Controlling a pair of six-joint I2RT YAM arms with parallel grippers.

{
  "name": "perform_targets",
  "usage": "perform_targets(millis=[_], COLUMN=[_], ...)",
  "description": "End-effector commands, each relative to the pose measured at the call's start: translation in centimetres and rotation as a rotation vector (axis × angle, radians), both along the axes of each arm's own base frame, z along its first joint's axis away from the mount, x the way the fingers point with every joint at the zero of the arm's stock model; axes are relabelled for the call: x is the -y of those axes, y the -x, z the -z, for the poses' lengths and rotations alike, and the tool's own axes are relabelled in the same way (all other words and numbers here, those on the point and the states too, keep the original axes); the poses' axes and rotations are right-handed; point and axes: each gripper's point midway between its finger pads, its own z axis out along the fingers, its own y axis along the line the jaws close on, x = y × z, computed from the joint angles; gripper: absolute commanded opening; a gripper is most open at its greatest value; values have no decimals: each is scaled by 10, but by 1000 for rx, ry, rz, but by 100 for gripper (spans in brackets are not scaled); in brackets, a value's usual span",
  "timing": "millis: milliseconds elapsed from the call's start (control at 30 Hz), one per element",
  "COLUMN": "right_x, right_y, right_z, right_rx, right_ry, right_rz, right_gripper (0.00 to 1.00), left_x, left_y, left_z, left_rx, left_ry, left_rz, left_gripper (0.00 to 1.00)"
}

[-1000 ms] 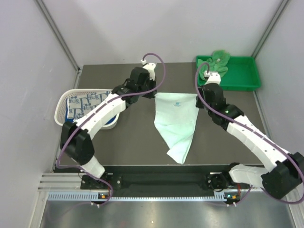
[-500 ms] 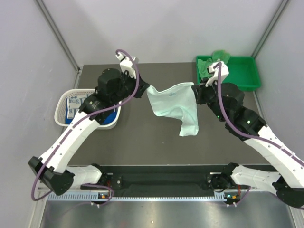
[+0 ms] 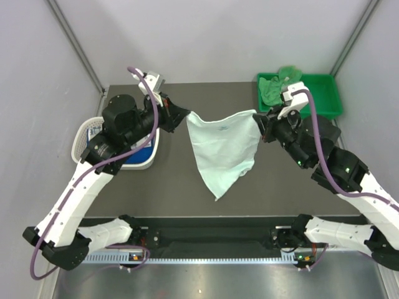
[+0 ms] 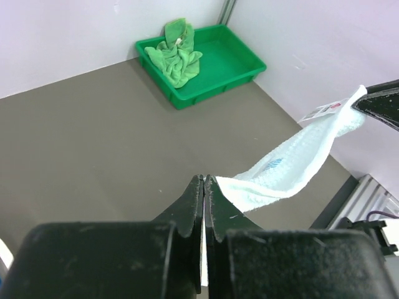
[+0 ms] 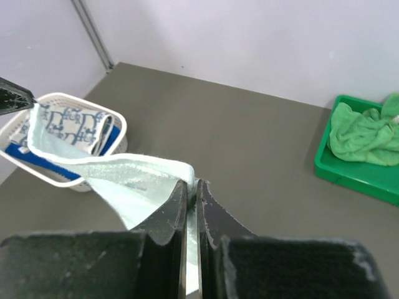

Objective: Fold and stack the towels
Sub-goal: Flatten out the crumpled towel

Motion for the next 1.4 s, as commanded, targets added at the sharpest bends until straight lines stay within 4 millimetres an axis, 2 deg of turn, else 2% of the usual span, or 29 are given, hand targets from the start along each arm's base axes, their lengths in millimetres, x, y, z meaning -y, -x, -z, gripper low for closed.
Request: perform_targets(millis=[0, 200, 367, 433, 667, 1067, 1367], right_x=[6, 8, 5, 6, 10, 8, 0], right_y=[15, 24, 17, 23, 35, 49, 58], right_z=[-32, -59, -69, -82, -106, -127, -131], right_rx=[53, 87, 94, 117, 148, 171, 169], right_ry=[-52, -70, -43, -74, -106, -172, -193], right_rz=[-25, -57, -39, -64, -112, -180, -249], right_gripper=[0, 0, 0, 0, 0, 0, 0], left_x=[-4, -10, -9, -9, -12, -19, -23], left_y=[20, 26, 18, 18, 34, 57, 69], left_z=[-39, -66, -75, -78, -107, -139, -146], left_rx=[65, 102, 106, 111, 153, 190, 198], left_ry=[68, 107, 110, 114, 154, 200, 218], left_rz=[34, 27, 1, 6, 36, 78, 98], left_gripper=[0, 0, 0, 0, 0, 0, 0])
